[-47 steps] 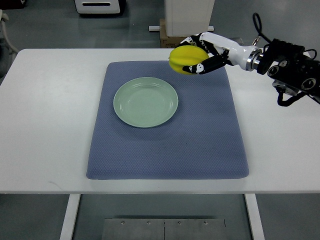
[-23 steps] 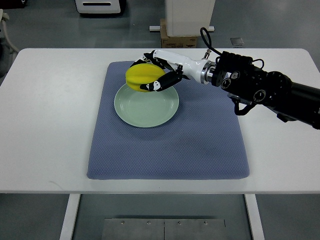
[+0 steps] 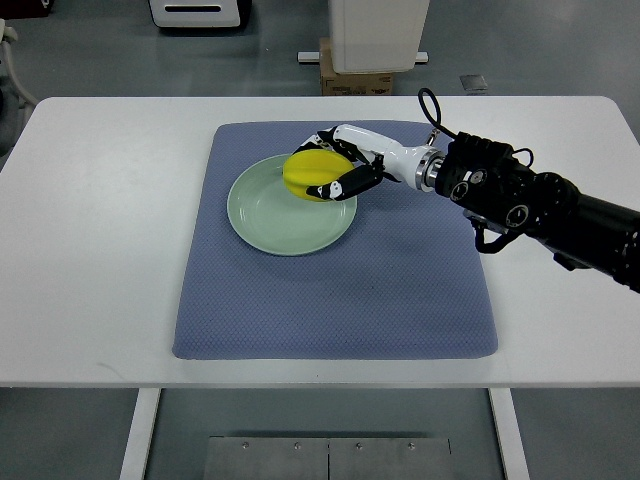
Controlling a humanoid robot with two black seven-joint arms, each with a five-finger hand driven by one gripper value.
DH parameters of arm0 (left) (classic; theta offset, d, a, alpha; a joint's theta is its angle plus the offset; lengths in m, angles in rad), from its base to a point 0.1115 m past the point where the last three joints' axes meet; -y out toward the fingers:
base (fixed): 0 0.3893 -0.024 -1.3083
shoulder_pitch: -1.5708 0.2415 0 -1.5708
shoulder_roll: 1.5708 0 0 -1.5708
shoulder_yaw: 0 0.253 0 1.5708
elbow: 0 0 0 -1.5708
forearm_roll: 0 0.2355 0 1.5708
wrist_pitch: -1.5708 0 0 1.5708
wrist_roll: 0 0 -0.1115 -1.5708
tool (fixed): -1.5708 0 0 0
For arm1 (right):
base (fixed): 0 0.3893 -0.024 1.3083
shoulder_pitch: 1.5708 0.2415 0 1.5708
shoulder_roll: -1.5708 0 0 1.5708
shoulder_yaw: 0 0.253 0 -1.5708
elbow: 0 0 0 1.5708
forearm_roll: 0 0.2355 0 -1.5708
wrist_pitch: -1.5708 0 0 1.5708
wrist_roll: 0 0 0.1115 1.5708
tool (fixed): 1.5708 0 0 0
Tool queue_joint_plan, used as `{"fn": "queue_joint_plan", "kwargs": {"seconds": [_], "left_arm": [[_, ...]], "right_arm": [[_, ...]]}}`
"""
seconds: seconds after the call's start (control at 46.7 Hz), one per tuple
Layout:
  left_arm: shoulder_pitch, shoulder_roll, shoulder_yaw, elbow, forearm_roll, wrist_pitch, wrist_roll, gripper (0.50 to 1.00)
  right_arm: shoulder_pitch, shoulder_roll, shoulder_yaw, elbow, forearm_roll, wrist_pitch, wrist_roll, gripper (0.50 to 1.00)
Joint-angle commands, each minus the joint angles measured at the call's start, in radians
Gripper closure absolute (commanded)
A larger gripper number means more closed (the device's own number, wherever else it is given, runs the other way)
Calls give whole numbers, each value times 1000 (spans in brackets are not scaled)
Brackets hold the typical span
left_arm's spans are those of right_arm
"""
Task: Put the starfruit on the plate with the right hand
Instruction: 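Carry the starfruit over the green plate and lower it, then open the right hand to release the starfruit onto the plate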
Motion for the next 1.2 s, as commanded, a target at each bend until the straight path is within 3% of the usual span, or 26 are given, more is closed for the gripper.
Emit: {"fn": "queue_joint_plan", "kwargs": {"seconds": [0.0,0.578,0.728,0.877,1.177], "left_arm": [[0,0,-1,0,-1,0,0,500],[0,0,-1,0,0,0,0,500],[0,0,-1,0,0,0,0,500],[0,0,0,0,0,0,0,500],[0,0,0,0,0,0,2,500]], "right_arm": [[-3,0,2,0,0,0,-8,1000],[-17,0,1,12,0,2,-8,1000],[-17,0,1,14,-1,8,-7,810],[-11,0,1,23,-1,15,-5,507],[6,0,7,17,0,16,-5,500]]}}
